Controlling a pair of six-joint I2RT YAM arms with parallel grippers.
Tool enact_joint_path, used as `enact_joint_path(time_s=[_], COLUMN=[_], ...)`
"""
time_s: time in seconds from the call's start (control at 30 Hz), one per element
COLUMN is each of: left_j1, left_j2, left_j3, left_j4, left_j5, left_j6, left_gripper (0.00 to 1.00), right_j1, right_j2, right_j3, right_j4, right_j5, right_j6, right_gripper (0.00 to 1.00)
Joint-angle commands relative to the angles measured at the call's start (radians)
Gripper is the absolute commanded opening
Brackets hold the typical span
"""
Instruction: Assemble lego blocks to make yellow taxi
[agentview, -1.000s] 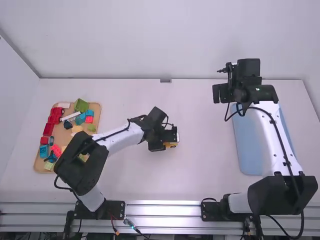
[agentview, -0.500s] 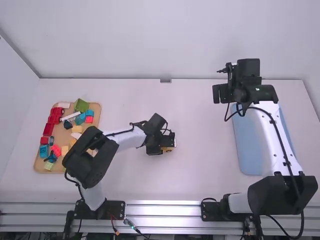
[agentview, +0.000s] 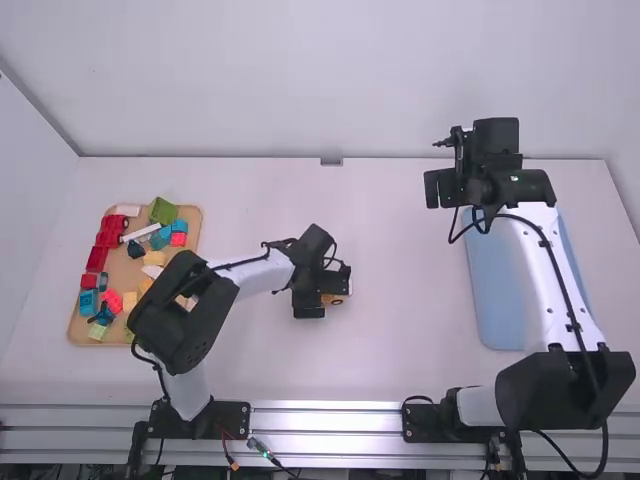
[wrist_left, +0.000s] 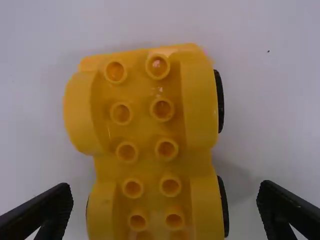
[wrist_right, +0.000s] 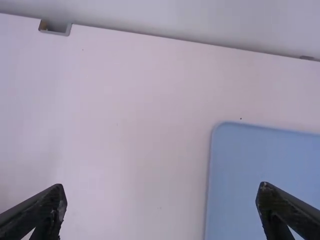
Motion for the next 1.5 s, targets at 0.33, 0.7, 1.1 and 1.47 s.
enact_joint_path(time_s=[0.33,0.7,1.1,1.47], left_j1=[0.026,0.363,0.970,1.296], left_j2=[-0.094,-0.232,-0.257,-0.244], left_j3=[0.257,0.400,0.290,0.022], left_j4=[-0.362,-0.499,-0.515,-0.275], left_j5=[-0.006,-0.157,-0.246,-0.251], left_j6=[0.010,-0.552,-0.904,-0.837], left_gripper=[0.99,0.99,0.99,0.99], right_j1=[0.005,0.017,0.016,0.018], right_j2=[0.010,0.010,0.010,0.010], right_j3=[0.034,0.035,0.034,0.034], right_j4=[0.000,0.003,-0.005,0.005], right_j5=[-0.002,-0.002,-0.002,-0.002], right_j6=[0.002,0.002,0.002,0.002], right_gripper=[0.99,0.99,0.99,0.99])
